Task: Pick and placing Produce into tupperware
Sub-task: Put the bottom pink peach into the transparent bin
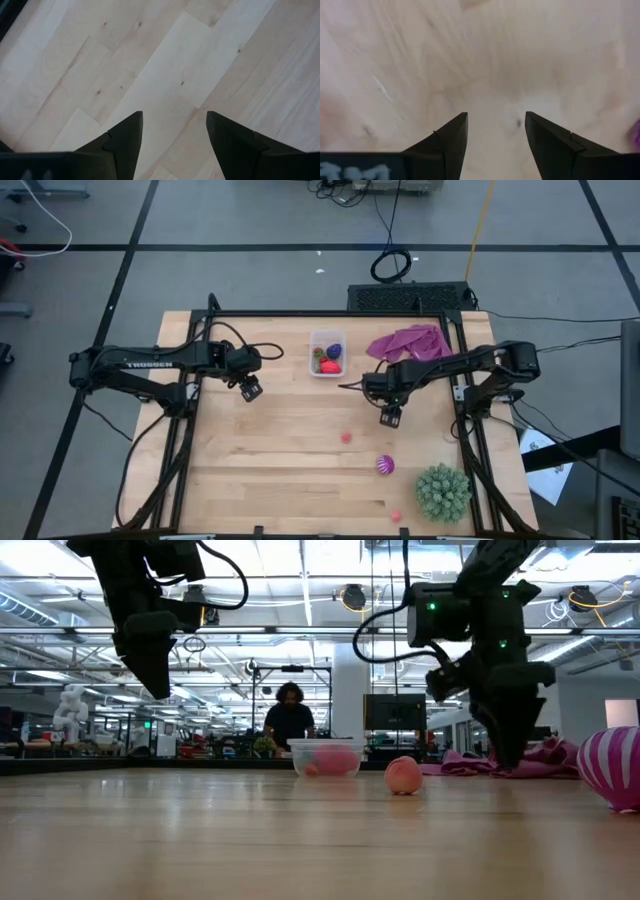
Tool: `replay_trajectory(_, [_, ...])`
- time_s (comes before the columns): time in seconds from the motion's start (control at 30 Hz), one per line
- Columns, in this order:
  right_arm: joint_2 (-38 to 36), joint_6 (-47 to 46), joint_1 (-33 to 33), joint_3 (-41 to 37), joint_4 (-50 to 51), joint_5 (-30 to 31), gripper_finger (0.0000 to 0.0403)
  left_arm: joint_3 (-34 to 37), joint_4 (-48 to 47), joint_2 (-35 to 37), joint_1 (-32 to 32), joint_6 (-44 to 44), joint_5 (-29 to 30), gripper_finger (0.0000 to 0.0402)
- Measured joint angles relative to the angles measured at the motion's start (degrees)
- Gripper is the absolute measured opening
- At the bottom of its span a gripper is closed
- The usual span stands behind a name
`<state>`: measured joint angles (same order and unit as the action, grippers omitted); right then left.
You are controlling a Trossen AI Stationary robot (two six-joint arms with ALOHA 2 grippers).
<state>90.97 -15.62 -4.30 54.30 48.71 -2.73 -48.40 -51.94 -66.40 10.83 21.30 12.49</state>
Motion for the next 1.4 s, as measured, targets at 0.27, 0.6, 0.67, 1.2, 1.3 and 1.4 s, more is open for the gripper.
replay_trajectory(0.27, [-3.7,0.9,-1.5,0.0,-2.7,2.7,0.0187,0.0,0.0,0.0,0.0,0.0,0.0,0.0225])
replay_trajectory(0.6, [-9.8,-1.0,0.3,0.0,-3.1,1.6,0.0187,0.0,0.0,0.0,0.0,0.0,0.0,0.0225])
replay_trajectory(0.67, [-11.9,-3.2,1.5,0.0,-3.3,0.3,0.0187,0.0,0.0,0.0,0.0,0.0,0.0,0.0225])
replay_trajectory(1.2, [-20.7,-32.0,31.1,0.0,-11.9,-1.4,0.0187,0.0,2.4,0.0,-1.4,3.2,-0.6,0.0225])
replay_trajectory(1.3, [-20.6,-34.5,34.7,0.0,-12.7,1.2,0.0187,0.0,7.8,0.0,-3.8,4.4,-4.7,0.0225])
replay_trajectory(1.4, [-21.1,-34.7,36.3,0.0,-14.4,2.9,0.0187,0.0,14.6,0.0,-8.3,4.8,-10.6,0.0225])
